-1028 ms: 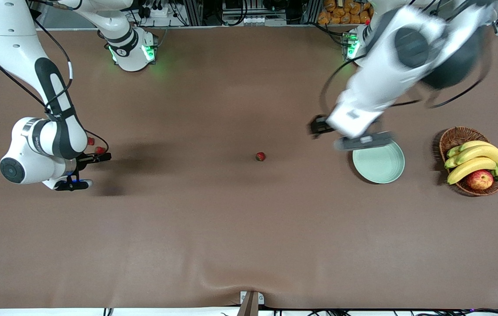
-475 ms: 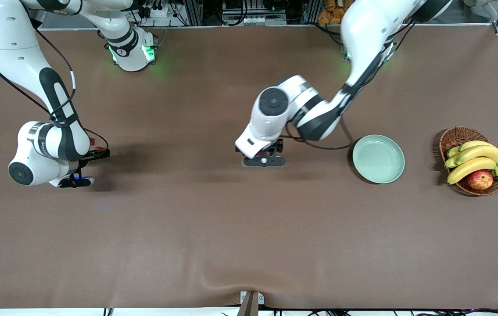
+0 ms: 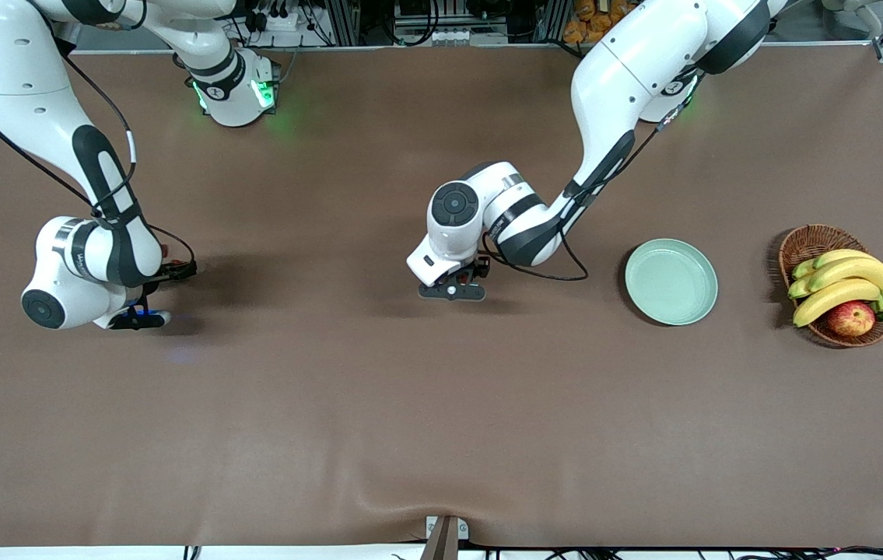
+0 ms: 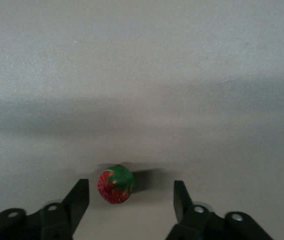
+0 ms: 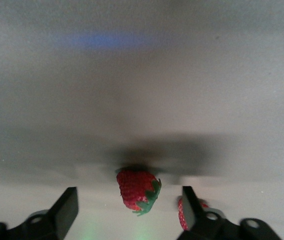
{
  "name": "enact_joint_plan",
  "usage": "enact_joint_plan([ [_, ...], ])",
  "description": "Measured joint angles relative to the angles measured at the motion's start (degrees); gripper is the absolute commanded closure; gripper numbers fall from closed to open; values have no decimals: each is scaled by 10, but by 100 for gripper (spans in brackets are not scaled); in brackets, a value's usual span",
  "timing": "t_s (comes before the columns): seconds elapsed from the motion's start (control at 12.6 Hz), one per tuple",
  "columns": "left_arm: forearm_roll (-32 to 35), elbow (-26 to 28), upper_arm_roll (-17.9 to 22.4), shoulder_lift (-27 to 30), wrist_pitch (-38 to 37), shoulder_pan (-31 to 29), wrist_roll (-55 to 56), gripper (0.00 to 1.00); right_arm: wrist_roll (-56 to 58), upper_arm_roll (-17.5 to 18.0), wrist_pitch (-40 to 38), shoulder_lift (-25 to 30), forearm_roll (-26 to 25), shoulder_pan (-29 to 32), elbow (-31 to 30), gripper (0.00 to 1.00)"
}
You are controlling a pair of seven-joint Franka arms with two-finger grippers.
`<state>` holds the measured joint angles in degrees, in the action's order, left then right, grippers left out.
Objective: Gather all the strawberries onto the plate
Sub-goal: 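Grasp the mid-table strawberry with the left gripper while the right gripper grasps another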
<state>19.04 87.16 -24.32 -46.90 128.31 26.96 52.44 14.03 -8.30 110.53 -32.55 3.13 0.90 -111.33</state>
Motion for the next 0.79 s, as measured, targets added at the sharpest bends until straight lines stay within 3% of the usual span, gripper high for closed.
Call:
enact_joint_plan([
  [0.47,0,14,18,0,-1,1,0,37,0,5,-6,-1,0,-1,-3,45],
  [0.71,0,16,18,0,-1,2,18,41,1,5,-1,-1,0,-1,-2,69],
  [0.79,0,16,18,0,-1,3,20,50,0,5,1,-1,0,-1,-2,72],
])
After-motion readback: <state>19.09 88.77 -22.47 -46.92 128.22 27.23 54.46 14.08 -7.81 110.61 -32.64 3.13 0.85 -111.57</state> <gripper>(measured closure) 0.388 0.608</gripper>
